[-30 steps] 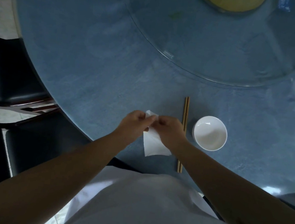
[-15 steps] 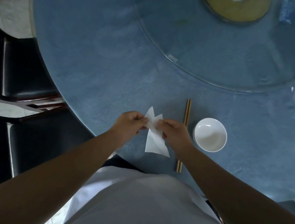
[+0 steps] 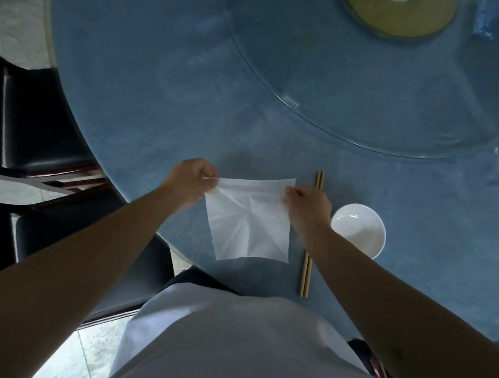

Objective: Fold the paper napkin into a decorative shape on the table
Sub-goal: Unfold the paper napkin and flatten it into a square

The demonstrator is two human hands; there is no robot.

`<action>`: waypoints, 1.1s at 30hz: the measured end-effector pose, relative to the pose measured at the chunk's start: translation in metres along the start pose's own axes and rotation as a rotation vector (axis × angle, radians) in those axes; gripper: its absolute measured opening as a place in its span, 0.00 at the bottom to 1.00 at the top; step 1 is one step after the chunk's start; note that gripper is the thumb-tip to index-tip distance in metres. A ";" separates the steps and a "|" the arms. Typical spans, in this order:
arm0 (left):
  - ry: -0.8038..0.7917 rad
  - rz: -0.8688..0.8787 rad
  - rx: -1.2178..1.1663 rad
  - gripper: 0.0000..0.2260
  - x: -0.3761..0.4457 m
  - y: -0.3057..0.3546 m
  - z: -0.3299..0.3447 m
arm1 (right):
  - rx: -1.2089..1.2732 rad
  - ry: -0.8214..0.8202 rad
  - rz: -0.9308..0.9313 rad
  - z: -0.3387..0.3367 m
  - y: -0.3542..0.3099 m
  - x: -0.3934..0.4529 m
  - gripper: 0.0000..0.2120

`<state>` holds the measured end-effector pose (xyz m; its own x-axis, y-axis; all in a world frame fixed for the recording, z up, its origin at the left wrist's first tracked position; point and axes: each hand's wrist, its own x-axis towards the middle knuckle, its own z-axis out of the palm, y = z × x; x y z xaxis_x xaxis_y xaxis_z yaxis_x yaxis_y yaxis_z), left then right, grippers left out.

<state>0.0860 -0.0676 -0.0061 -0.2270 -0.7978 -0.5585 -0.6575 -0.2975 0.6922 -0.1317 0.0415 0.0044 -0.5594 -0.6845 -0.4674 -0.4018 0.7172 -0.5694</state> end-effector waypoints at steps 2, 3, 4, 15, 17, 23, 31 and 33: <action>-0.025 0.042 0.072 0.05 0.011 0.001 -0.004 | -0.035 0.006 -0.003 0.004 -0.003 0.008 0.18; -0.040 0.057 0.097 0.05 0.016 0.002 -0.006 | -0.048 0.010 0.007 0.006 -0.004 0.012 0.19; -0.051 0.068 0.111 0.06 0.021 0.002 -0.007 | -0.054 0.012 0.022 0.007 -0.005 0.016 0.19; 0.063 0.198 0.283 0.05 0.055 0.009 0.002 | -0.020 0.075 0.133 0.022 -0.006 0.045 0.17; 0.066 0.202 0.293 0.08 0.060 0.008 0.006 | -0.066 0.088 0.123 0.022 -0.006 0.049 0.17; 0.258 0.457 0.537 0.17 0.038 -0.005 0.021 | 0.026 0.188 -0.067 0.029 -0.003 0.030 0.15; 0.008 0.853 0.938 0.25 0.018 -0.035 0.063 | -0.562 0.054 -0.772 0.061 0.007 0.018 0.22; 0.003 0.831 0.980 0.29 0.022 -0.040 0.062 | -0.589 0.018 -0.734 0.062 0.010 0.022 0.30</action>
<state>0.0630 -0.0404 -0.0741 -0.8207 -0.5584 -0.1211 -0.5711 0.7945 0.2064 -0.1034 0.0261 -0.0534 -0.0302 -0.9930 -0.1145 -0.9575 0.0616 -0.2819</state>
